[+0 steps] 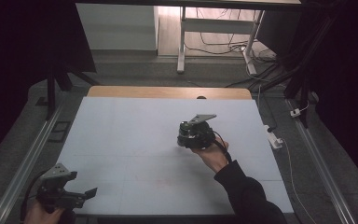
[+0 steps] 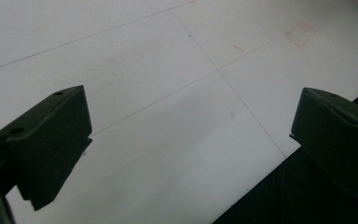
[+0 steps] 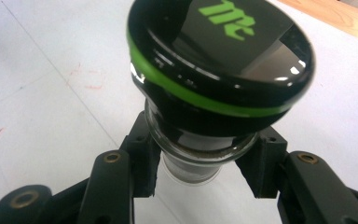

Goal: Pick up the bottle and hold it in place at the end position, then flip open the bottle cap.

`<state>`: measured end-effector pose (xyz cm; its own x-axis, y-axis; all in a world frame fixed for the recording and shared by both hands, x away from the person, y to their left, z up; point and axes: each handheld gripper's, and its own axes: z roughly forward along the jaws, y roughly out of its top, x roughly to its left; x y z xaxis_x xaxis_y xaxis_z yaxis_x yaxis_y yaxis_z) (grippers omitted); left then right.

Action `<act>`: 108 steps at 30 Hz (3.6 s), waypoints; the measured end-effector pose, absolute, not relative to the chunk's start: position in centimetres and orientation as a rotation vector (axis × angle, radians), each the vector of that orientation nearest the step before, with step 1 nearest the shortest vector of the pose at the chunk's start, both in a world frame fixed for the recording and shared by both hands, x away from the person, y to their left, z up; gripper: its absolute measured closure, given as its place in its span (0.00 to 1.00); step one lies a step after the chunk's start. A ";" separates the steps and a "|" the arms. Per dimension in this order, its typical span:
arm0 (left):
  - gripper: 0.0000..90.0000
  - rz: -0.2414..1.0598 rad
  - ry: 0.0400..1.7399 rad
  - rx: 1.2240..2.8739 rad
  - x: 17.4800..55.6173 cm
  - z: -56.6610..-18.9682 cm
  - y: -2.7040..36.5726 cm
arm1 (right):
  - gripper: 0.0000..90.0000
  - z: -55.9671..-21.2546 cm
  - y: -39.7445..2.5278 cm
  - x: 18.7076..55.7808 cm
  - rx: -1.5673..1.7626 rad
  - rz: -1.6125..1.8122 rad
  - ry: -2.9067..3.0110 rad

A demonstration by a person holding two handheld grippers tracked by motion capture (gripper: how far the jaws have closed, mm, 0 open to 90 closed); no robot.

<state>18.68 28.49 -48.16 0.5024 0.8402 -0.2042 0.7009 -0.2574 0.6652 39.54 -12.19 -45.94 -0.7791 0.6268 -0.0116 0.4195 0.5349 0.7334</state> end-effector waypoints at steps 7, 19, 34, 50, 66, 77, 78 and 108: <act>0.00 0.244 1.259 2.031 18.7 -48.2 28.5 | 0.58 -46.4 -9.8 40.2 0.825 1.049 2.513; 0.00 0.246 1.255 2.038 18.7 -48.2 28.4 | 0.58 -47.8 -7.4 41.5 0.804 1.022 2.528; 0.00 0.252 1.253 2.044 18.7 -48.2 28.3 | 0.58 -49.3 -7.6 42.0 0.833 1.009 2.547; 0.00 0.227 1.262 2.042 18.8 -48.2 28.4 | 0.58 -49.6 -7.8 42.1 0.823 1.015 2.556; 0.00 0.216 1.200 2.051 19.5 -47.8 27.9 | 0.58 -49.6 -7.8 42.3 0.804 1.018 2.565; 0.00 0.186 1.077 2.050 20.9 -47.8 26.7 | 0.58 -49.6 -7.9 42.3 0.791 1.019 2.572; 0.00 0.188 1.070 2.049 21.1 -47.8 26.6 | 0.58 -49.6 -7.9 42.3 0.789 1.019 2.574; 0.00 0.271 0.931 2.066 30.1 -46.7 20.7 | 0.58 -49.6 -8.0 42.7 0.748 1.020 2.603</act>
